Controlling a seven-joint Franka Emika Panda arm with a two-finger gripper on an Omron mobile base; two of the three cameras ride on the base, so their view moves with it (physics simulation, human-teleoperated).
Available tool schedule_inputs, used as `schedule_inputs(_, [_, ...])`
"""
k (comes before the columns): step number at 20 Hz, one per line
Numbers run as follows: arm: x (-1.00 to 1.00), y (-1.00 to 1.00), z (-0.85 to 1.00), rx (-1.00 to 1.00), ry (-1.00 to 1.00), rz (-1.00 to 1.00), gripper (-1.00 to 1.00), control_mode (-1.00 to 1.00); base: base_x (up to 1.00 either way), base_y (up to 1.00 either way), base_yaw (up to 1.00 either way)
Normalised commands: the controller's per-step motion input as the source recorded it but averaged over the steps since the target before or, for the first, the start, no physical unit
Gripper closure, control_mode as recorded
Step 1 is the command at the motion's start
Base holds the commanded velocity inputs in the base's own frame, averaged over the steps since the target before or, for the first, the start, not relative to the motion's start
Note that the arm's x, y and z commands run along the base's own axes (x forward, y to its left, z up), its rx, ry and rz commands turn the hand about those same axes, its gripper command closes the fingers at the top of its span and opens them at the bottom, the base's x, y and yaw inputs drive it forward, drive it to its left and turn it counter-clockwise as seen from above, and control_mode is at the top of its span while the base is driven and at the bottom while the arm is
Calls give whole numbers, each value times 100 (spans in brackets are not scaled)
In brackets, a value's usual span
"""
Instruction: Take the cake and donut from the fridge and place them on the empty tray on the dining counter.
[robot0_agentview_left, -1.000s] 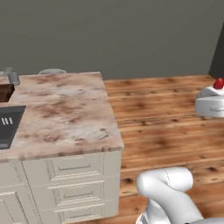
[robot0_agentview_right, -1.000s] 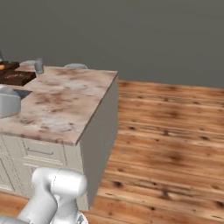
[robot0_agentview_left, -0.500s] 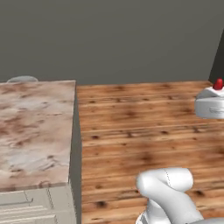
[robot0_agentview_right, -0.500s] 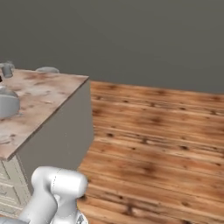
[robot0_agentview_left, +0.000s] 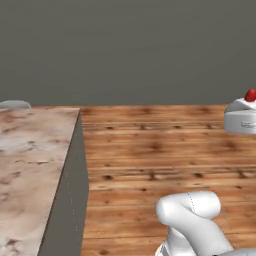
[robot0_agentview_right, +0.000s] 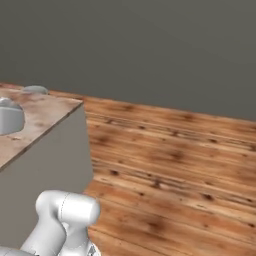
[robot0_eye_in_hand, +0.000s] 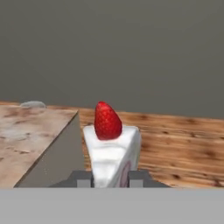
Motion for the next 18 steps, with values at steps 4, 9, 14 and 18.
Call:
schedule_inputs(4, [0,0,0,0,0,0,100,100,100,-27,22])
schedule_inputs(9, [0,0,0,0,0,0,100,100,100,-3,11])
schedule_inputs(14, [0,0,0,0,0,0,100,100,100,-2,9])
schedule_inputs(18, [0,0,0,0,0,0,100,100,100,-11,15])
